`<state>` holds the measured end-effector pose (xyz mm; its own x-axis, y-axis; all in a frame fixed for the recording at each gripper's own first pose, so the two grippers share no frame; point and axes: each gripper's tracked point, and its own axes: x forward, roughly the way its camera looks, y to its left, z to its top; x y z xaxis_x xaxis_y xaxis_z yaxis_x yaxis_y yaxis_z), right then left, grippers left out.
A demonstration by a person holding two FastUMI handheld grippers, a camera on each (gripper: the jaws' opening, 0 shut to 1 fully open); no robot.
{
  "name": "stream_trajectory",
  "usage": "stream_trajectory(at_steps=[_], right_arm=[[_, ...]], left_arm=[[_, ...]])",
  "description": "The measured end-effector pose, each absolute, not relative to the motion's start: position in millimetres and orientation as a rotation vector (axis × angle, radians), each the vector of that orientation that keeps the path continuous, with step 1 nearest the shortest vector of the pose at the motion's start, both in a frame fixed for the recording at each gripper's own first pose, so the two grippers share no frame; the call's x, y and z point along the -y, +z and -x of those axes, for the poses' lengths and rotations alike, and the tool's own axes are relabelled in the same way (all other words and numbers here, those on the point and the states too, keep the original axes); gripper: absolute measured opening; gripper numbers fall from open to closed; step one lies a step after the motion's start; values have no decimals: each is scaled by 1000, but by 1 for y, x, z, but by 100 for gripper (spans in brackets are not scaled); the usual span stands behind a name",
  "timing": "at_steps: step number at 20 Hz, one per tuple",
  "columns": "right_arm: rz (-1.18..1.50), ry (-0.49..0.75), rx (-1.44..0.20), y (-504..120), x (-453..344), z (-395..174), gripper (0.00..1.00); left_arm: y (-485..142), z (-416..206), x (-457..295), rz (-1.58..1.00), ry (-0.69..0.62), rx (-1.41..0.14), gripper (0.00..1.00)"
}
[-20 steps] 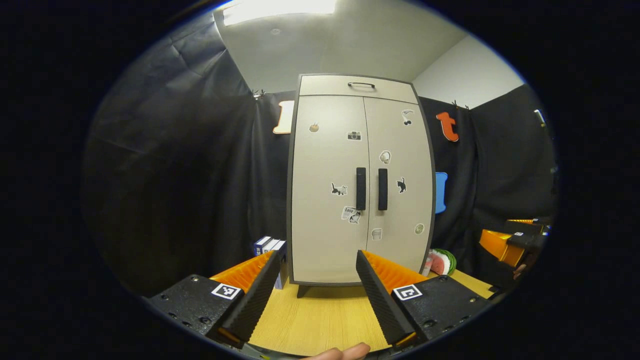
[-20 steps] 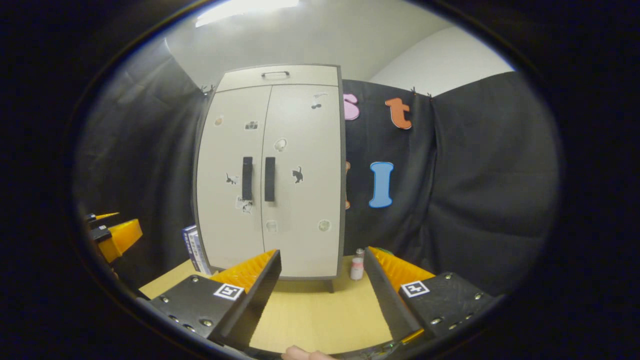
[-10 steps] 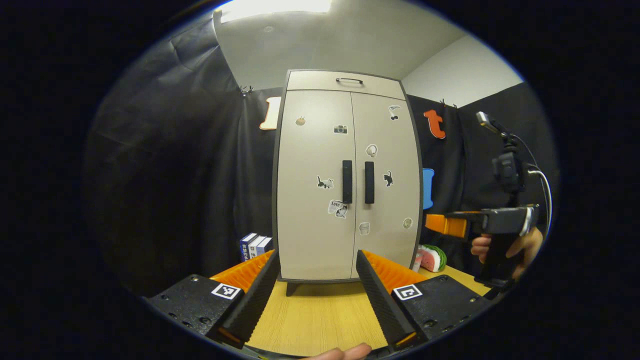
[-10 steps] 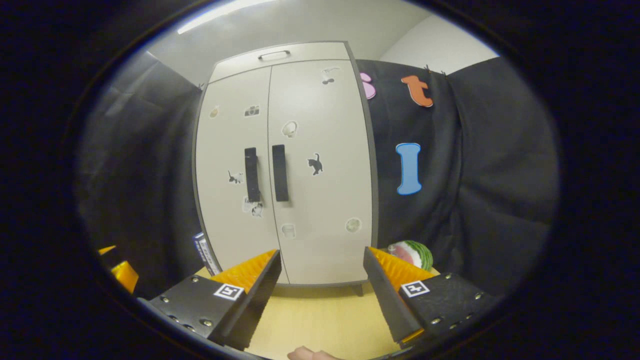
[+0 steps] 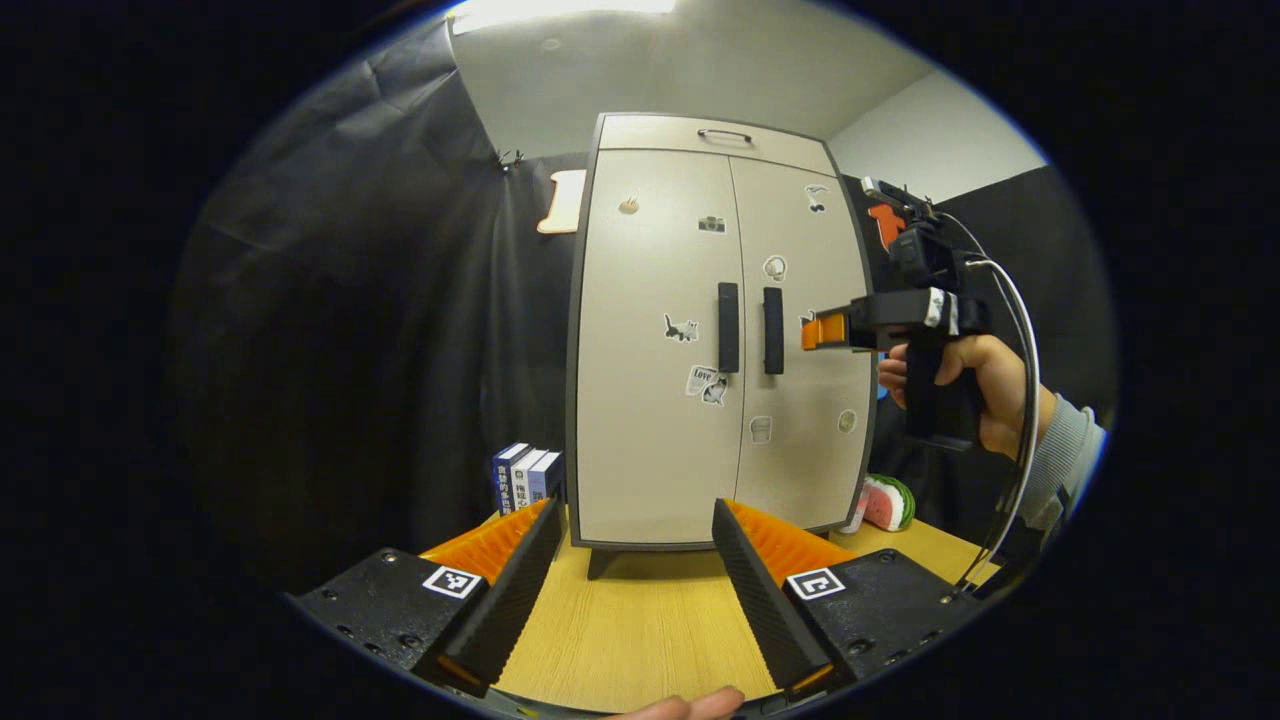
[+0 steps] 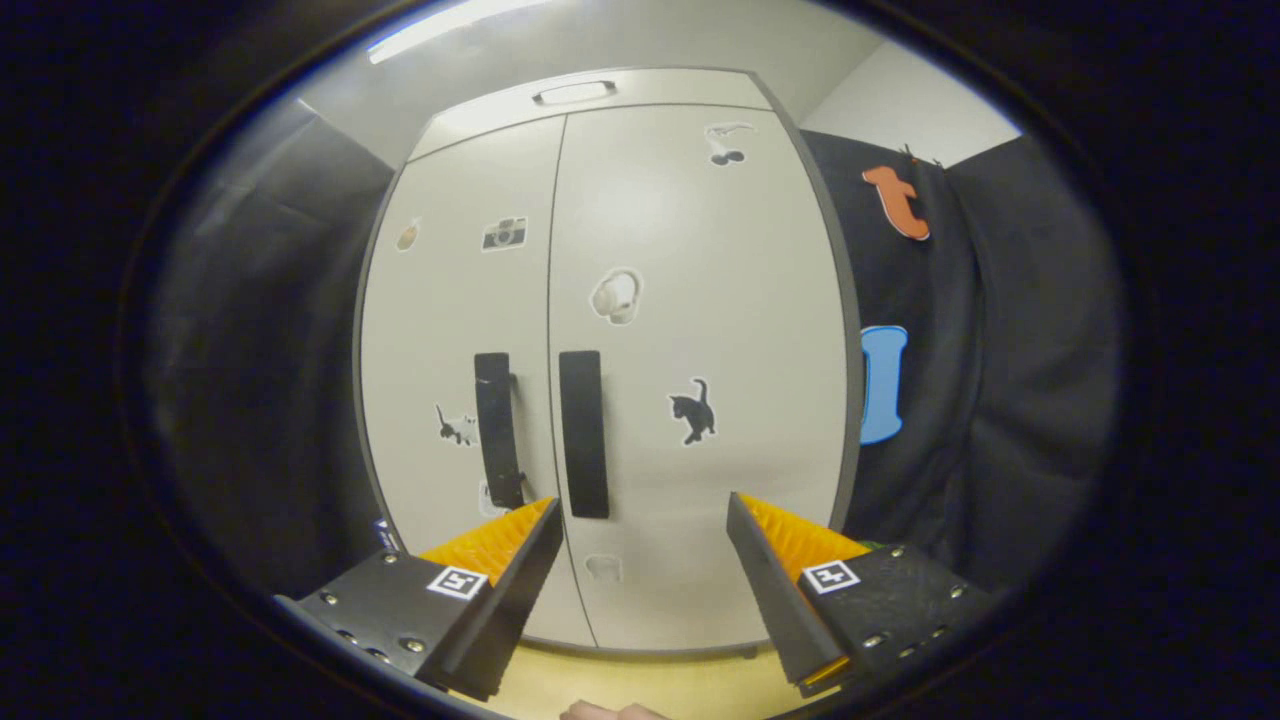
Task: Open the right door of the double-door shoe cabinet with the right hand, and open the left door with the left hand.
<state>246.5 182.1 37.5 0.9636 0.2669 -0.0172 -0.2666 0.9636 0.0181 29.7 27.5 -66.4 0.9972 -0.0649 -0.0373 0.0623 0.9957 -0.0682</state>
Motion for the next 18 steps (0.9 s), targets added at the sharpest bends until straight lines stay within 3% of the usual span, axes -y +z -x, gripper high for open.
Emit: stream_trajectory(at_steps=[9, 10, 11, 12, 13, 14, 15, 17, 18], right_arm=[[-34, 256, -33, 35, -229, -314, 95], [-53, 261, -30, 36, -232, -318, 74], [-43, 275, -24, 42, -236, -312, 70], [-26, 282, -15, 39, -244, -323, 58], [-7, 280, -24, 39, -248, -321, 54], [3, 261, -25, 40, -248, -323, 35], [6, 251, -42, 37, -248, -325, 29], [-3, 245, -47, 39, -249, -325, 36], [6, 244, -51, 39, -248, -325, 29]], left_arm=[[-83, -40, -54, 68, -54, -36, 95], [-84, -40, -55, 63, -50, -33, 95], [-86, -39, -54, 59, -54, -34, 95], [-90, -37, -52, 64, -54, -39, 95], [-93, -36, -48, 64, -66, -41, 91], [-96, -35, -41, 61, -85, -49, 95], [-98, -34, -37, 52, -95, -49, 95], [-98, -32, -33, 36, -98, -50, 95], [-99, -30, -30, 37, -101, -51, 91]])
